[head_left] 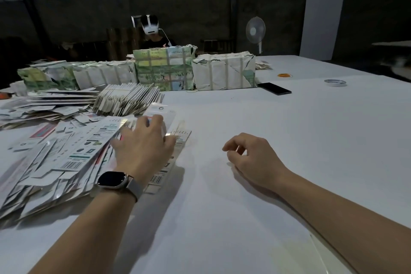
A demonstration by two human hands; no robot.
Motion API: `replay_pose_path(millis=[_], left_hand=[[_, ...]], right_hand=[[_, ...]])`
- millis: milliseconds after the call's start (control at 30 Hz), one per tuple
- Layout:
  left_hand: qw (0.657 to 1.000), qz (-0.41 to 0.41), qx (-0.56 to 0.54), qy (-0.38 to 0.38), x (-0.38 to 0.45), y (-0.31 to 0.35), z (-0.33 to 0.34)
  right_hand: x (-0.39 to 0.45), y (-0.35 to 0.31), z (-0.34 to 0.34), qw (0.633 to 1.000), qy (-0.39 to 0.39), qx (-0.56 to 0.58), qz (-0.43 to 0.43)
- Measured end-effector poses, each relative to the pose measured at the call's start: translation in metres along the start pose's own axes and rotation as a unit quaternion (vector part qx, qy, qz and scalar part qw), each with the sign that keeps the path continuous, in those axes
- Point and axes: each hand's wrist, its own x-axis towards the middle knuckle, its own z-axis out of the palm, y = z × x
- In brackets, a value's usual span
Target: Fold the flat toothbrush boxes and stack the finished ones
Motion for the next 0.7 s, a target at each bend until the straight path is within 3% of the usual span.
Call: replay_pose_path(millis=[100, 167, 267, 333, 367, 433, 500, 533, 600, 700], left_hand=[[0.995, -0.017, 0.093, 0.014, 0.001, -0.004, -0.007], [0.996, -0.029, 0.085, 0.015, 0.001, -0.005, -0.009], [0.998, -0.024, -0.020, 0.052, 0.000, -0.002, -0.009], [0.977, 0.012, -0.190, 0.090, 0.000, 0.004, -0.009], [0.948, 0.026, -0.309, 0.078, -0.002, 0.010, -0.010], [0.828, 0.027, -0.560, -0.030, -0.010, 0.027, -0.015], [0.708, 0.036, -0.689, -0.148, -0.021, 0.042, -0.011], [0.669, 0.050, -0.718, -0.186, -0.026, 0.048, -0.008], [0.610, 0.068, -0.755, -0.232, -0.035, 0.059, -0.003], [0.560, 0.047, -0.781, -0.272, -0.042, 0.063, -0.002]], right_hand=[[0.000, -0.001, 0.000, 1.000, -0.002, 0.000, -0.001], [0.001, -0.001, 0.000, 1.000, -0.003, -0.004, -0.001], [0.001, 0.000, 0.001, 1.000, -0.005, -0.001, 0.002], [0.001, 0.000, 0.001, 1.000, 0.002, 0.021, 0.002], [0.001, 0.000, 0.001, 0.999, 0.009, 0.044, 0.001], [0.001, -0.003, 0.000, 0.992, 0.028, 0.120, 0.007], [0.001, -0.008, -0.001, 0.977, 0.041, 0.207, 0.030], [0.001, -0.010, -0.001, 0.970, 0.039, 0.234, 0.041], [0.000, -0.015, 0.000, 0.961, 0.020, 0.271, 0.046], [-0.002, -0.021, 0.002, 0.945, 0.007, 0.320, 0.061]])
